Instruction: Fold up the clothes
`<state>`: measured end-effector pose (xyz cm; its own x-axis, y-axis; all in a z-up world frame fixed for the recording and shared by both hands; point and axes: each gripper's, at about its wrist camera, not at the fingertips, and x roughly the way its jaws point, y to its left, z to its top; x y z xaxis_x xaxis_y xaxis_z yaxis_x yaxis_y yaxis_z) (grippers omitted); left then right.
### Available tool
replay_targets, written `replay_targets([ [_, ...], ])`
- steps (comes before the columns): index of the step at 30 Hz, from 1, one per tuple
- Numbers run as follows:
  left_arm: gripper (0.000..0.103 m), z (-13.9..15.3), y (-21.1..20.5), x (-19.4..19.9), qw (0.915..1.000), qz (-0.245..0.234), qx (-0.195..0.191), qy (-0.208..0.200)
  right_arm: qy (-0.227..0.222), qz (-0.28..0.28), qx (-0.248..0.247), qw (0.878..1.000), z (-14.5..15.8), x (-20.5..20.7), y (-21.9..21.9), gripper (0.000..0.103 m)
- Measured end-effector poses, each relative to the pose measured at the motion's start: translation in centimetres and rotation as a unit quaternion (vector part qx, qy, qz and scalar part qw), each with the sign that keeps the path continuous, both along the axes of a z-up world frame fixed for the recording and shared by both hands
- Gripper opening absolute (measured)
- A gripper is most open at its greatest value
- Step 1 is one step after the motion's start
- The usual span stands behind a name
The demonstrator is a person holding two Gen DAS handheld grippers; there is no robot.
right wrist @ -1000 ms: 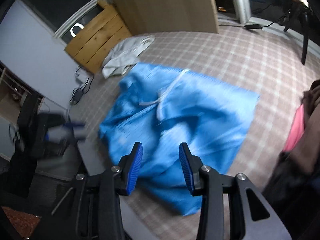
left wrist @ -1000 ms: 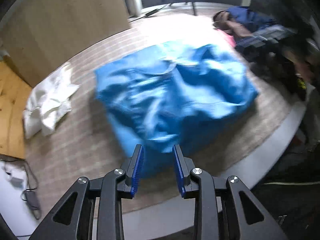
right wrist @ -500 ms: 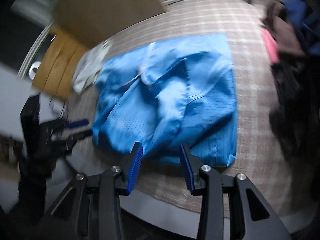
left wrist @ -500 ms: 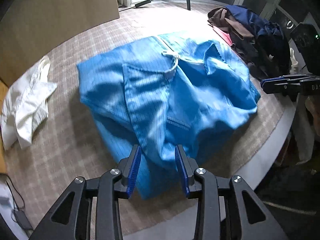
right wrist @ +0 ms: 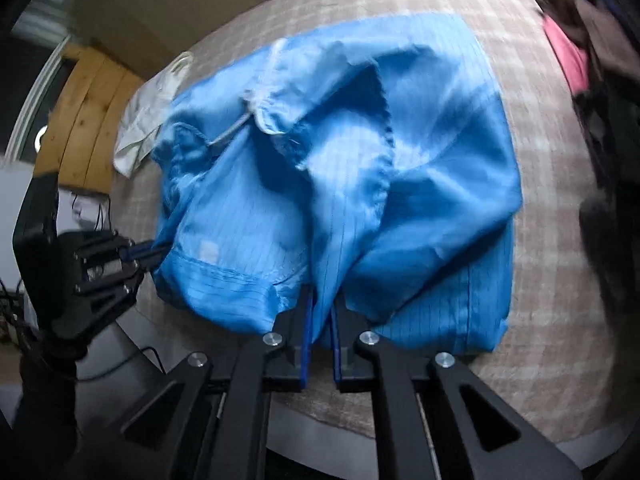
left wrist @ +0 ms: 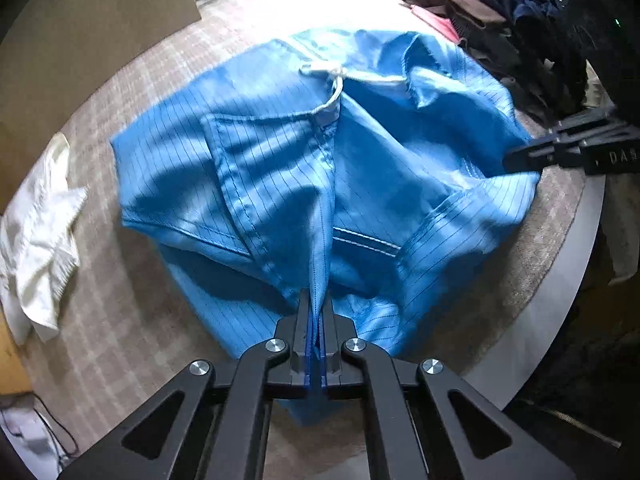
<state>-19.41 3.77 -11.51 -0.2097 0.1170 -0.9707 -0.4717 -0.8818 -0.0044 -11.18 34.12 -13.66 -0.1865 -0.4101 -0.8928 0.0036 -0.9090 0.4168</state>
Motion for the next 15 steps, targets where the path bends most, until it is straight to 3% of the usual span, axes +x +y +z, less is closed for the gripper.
replay_targets([
  [4,0.001,1.8,0.0,0.5,0.9988,-0.003,-0.02,0.045,0.064,0.026,0.067,0.995,3.4,-0.1,0.3,0.006],
  [7,0.001,2.1,0.0,1.0,0.9978,0.003,-0.027,0.06,0.092,0.035,0.098,0.99,4.2,-0.1,0.3,0.006],
  [11,0.001,0.4,0.4,2.1,0.9984,0.0,-0.035,0.045,0.071,0.045,0.118,0.989,1.5,0.1,-0.4,0.005],
  [13,0.006,0.2,0.4,2.5,0.9985,-0.001,-0.036,0.041,0.062,0.049,0.119,0.99,0.6,0.5,-0.5,0.006],
  [15,0.012,0.7,0.1,2.9,0.9983,0.0,-0.037,0.044,0.054,0.043,0.116,0.991,1.2,0.9,0.2,0.014],
])
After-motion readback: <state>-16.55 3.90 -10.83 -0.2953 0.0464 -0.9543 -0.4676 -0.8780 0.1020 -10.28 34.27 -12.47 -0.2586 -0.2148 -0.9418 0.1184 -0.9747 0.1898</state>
